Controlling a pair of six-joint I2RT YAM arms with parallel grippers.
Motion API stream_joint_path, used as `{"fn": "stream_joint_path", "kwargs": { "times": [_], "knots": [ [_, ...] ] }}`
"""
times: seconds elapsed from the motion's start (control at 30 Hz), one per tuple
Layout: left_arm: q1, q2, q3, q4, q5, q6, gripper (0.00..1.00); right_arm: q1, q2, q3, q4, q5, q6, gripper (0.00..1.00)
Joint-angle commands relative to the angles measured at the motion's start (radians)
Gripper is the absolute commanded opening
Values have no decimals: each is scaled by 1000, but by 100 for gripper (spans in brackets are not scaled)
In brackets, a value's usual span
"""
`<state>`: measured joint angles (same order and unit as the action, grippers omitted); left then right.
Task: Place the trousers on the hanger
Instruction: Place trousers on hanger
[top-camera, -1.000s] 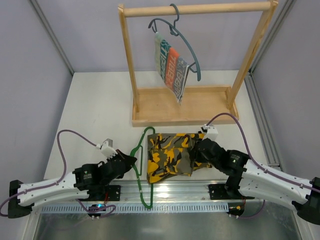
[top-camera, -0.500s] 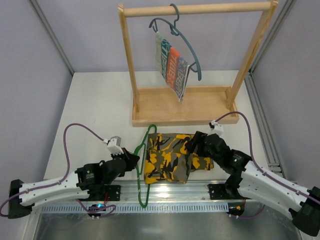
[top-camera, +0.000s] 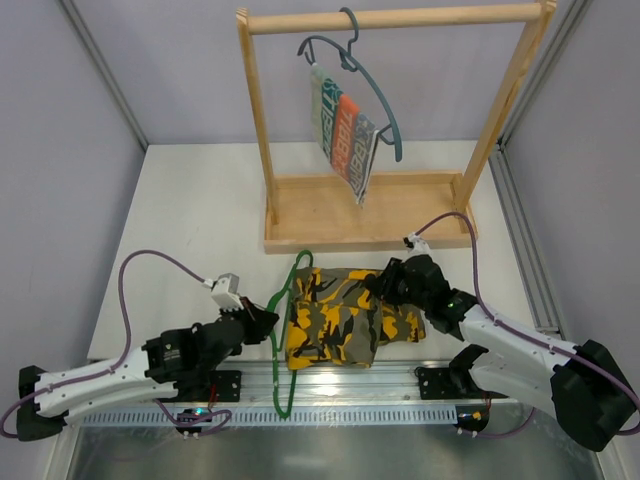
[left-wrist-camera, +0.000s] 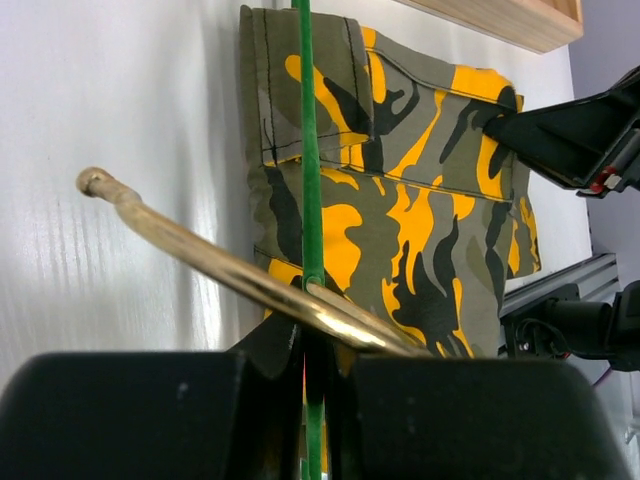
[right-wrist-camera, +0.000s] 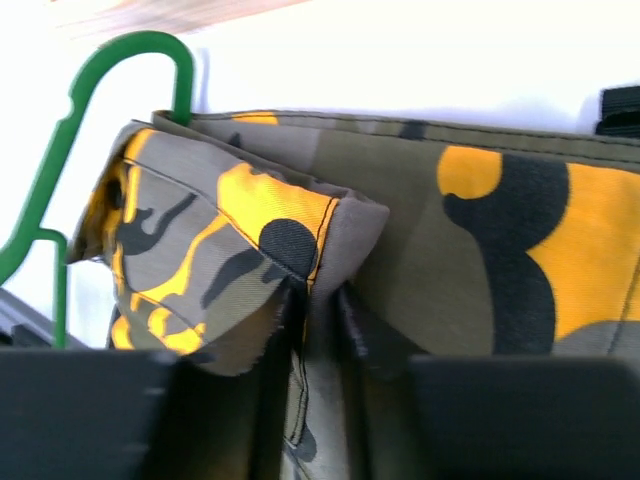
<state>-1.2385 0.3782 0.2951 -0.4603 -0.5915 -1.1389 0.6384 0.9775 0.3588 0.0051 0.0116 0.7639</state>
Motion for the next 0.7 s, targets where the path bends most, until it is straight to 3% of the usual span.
{"fn": "stream_joint_path", "kwargs": {
  "times": [0.0, 0.1, 0.27, 0.4, 0.67],
  "knots": [
    [-1, 22, -4, 83, 18, 8, 1, -5, -13, -4, 136, -42, -17, 22],
    [-1, 92, -11, 145, 35, 4, 0, -3, -48, 23, 105, -30, -53, 4],
    [-1, 254, 4, 232, 48, -16, 0, -3, -57, 133, 1, 20, -129, 4],
    [-1, 375, 12, 255, 35, -126, 0, -3, -65, 189, -94, 72, -169, 4],
    [-1, 521, 136, -127, -47, -281, 0, -6, -118, 249, -229, 218, -207, 4]
  ]
}}
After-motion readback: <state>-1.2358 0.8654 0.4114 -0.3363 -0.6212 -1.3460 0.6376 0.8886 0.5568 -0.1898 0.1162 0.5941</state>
